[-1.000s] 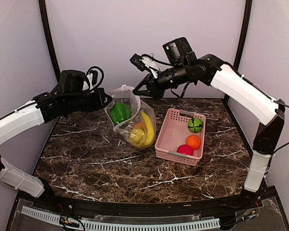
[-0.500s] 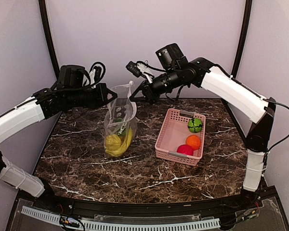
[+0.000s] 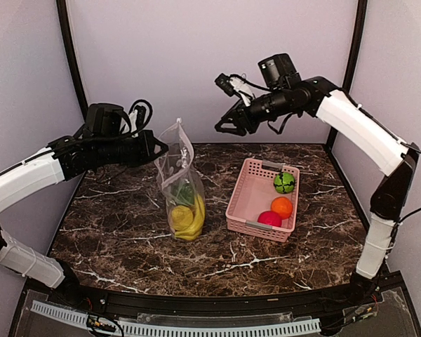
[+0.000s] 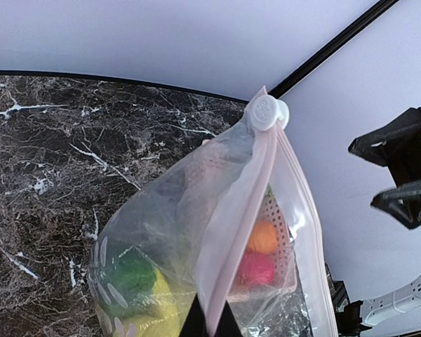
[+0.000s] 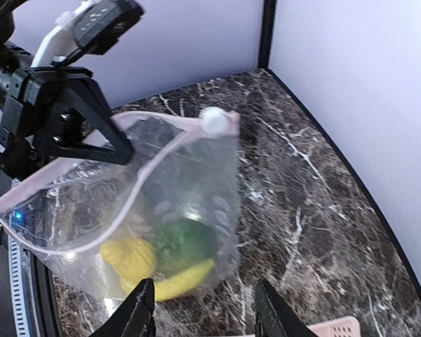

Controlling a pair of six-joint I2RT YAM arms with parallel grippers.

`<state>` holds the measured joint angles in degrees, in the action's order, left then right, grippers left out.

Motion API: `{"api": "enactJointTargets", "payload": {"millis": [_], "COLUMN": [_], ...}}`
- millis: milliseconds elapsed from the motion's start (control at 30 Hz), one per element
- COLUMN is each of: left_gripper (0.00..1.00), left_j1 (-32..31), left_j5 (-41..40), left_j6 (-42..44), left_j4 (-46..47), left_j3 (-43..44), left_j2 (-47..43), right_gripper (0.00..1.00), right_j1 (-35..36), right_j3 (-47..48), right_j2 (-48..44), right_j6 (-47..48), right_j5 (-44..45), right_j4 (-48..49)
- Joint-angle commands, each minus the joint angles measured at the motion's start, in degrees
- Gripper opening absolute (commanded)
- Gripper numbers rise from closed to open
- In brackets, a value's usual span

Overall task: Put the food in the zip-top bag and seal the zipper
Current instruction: Adjust the zipper food storage bag at the center of the board.

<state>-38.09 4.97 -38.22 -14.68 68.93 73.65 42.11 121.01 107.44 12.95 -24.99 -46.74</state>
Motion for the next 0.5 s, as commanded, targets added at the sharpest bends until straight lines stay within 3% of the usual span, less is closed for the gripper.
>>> {"api": "enactJointTargets", "payload": {"millis": [0,300,467], "left_gripper": [0.01,0.01,0.01], "left_j1": [0.41,0.39,0.38], "left_j5": [0.4,-0.84,4.23], "left_j6": [0.19,2.12,-0.36], "left_j4": [1.52,-0.06,2.75], "left_j3": [0.36,3.0,0.6], "left_j2": [-1.78,-2.53,0.27], "right_gripper": [0.46,0.47,0.54], "right_j1": [-7.4,-21.53,-26.16], "right_j3": [-5.05,-20.7,-23.41], "right_j2": [-6.25,-5.7,-2.2], "right_j6": [2.17,5.7,7.57], "right_j5": [0.7,3.35,5.17], "right_j4": [0.4,-0.22,-2.58]}}
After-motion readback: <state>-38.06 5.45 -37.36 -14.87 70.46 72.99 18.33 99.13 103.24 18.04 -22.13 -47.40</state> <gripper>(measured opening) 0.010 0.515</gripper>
